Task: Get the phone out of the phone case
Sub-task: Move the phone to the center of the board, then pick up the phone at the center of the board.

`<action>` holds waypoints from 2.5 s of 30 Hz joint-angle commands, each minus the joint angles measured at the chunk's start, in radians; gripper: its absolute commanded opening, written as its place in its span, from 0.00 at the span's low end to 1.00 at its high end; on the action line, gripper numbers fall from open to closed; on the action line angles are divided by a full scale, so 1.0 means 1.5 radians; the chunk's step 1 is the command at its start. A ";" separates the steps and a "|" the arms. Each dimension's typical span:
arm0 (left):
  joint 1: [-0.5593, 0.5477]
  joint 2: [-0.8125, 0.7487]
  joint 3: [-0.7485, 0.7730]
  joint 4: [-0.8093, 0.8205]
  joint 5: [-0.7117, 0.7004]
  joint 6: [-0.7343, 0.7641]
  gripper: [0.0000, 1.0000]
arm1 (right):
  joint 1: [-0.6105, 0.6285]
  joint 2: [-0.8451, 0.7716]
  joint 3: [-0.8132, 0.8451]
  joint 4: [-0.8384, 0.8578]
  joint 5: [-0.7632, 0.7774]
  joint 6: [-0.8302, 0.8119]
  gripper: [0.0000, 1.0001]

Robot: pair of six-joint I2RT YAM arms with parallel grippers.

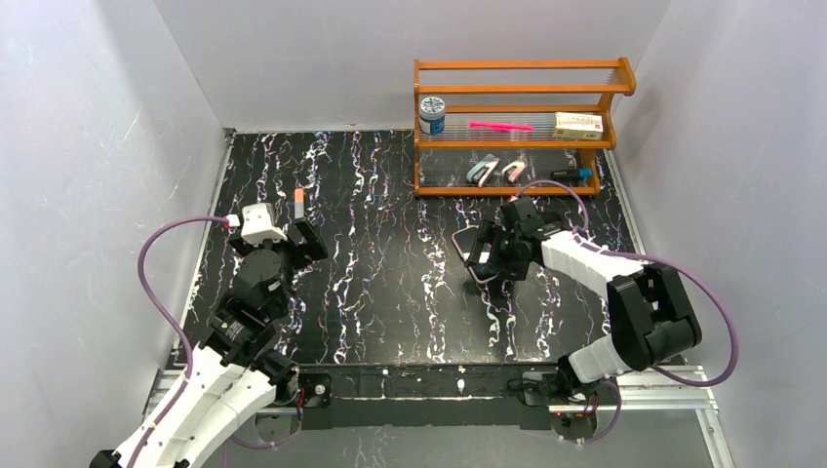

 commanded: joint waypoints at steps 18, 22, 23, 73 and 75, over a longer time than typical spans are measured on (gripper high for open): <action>-0.003 0.005 0.011 -0.016 0.032 0.001 0.98 | 0.040 0.061 0.107 0.023 0.084 -0.429 0.99; -0.003 0.010 0.014 -0.015 0.047 0.000 0.98 | 0.040 0.075 0.109 0.025 0.078 -0.449 0.99; -0.003 0.012 0.014 -0.014 0.052 -0.001 0.98 | 0.041 0.081 0.113 0.020 0.076 -0.452 0.99; -0.001 0.349 0.081 0.028 0.389 -0.243 0.98 | 0.174 -0.004 -0.009 0.317 -0.041 -0.175 0.01; -0.001 0.367 0.083 0.033 0.399 -0.257 0.98 | 0.174 -0.014 -0.024 0.348 -0.050 -0.164 0.01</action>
